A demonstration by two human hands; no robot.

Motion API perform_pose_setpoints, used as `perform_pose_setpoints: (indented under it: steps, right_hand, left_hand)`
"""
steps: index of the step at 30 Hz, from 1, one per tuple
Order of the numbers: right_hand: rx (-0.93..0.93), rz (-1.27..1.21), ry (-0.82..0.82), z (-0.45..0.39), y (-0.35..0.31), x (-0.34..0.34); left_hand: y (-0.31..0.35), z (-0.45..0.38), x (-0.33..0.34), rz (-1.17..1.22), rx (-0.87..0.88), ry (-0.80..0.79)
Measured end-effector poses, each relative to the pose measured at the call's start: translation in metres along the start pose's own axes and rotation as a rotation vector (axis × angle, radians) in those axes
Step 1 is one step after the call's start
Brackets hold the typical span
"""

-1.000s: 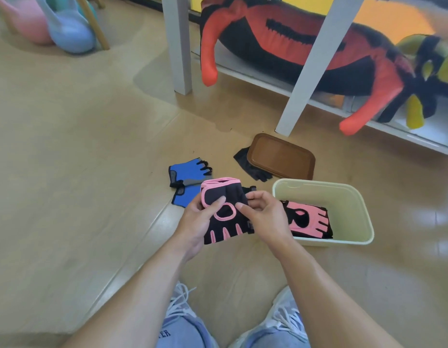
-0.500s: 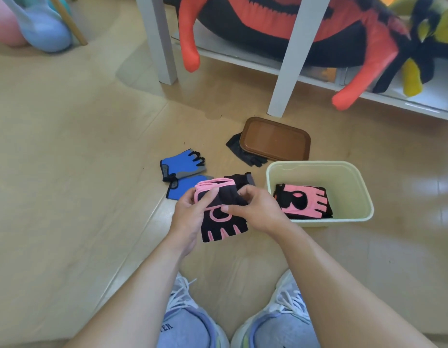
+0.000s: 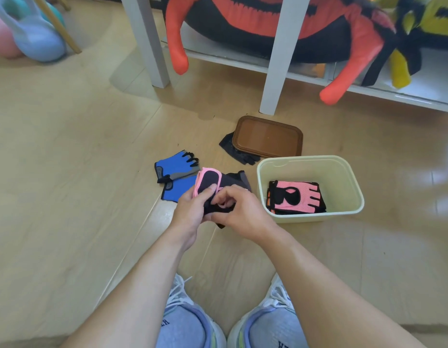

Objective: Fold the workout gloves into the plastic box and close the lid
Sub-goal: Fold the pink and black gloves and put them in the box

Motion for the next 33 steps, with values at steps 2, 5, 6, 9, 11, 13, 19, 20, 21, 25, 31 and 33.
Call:
perform_pose_setpoints:
  steps: [2, 5, 6, 9, 11, 13, 19, 20, 21, 25, 31, 33]
  right_hand:
    - [0.068, -0.148, 0.112, 0.002, 0.007, -0.020]
    - [0.130, -0.170, 0.314, 0.005, 0.013, -0.055]
    - [0.118, -0.135, 0.317, 0.003, 0.013, -0.059]
    - [0.131, -0.179, 0.167, -0.003, 0.014, -0.047]
    - [0.151, -0.193, 0.149, -0.003, 0.022, -0.042]
    - [0.201, -0.208, 0.213, -0.001, 0.032, -0.044]
    - [0.303, -0.294, 0.286, -0.002, 0.044, -0.051]
    - [0.304, -0.317, 0.288, -0.002, 0.044, -0.050]
    - [0.304, -0.331, 0.292, -0.002, 0.044, -0.049]
    - [0.290, -0.362, 0.433, 0.007, 0.049, -0.056]
    - [0.240, -0.494, 0.624, 0.012, 0.055, -0.078]
    - [0.252, -0.555, 0.620, 0.009, 0.056, -0.081]
  left_hand:
    - [0.000, -0.001, -0.001, 0.004, 0.011, 0.018]
    - [0.000, -0.001, 0.002, -0.028, 0.006, -0.023]
    - [0.000, 0.000, 0.004, -0.044, 0.002, -0.043]
    - [-0.001, 0.001, 0.009, -0.065, -0.002, -0.080]
    - [0.000, 0.001, 0.011, -0.021, 0.005, -0.072]
    - [0.000, 0.000, 0.011, 0.087, -0.003, -0.042]
    - [-0.003, 0.002, 0.014, 0.335, -0.056, -0.046]
    - [-0.004, 0.003, 0.015, 0.358, -0.068, -0.038]
    - [-0.005, 0.003, 0.015, 0.378, -0.078, -0.029]
    - [-0.007, 0.002, 0.010, 0.425, -0.107, 0.022]
    - [-0.008, 0.002, -0.007, 0.357, -0.097, 0.158]
    - [-0.010, 0.004, -0.011, 0.320, -0.111, 0.199]
Point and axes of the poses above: each hand's wrist, its own z-axis away from the middle knuckle, its own x-axis out of the palm, y = z × x, the point moved 10 cm from there along -z, towards the middle knuckle, and after that the axes turned 3 degrees about -y, right-handed, at the moved point
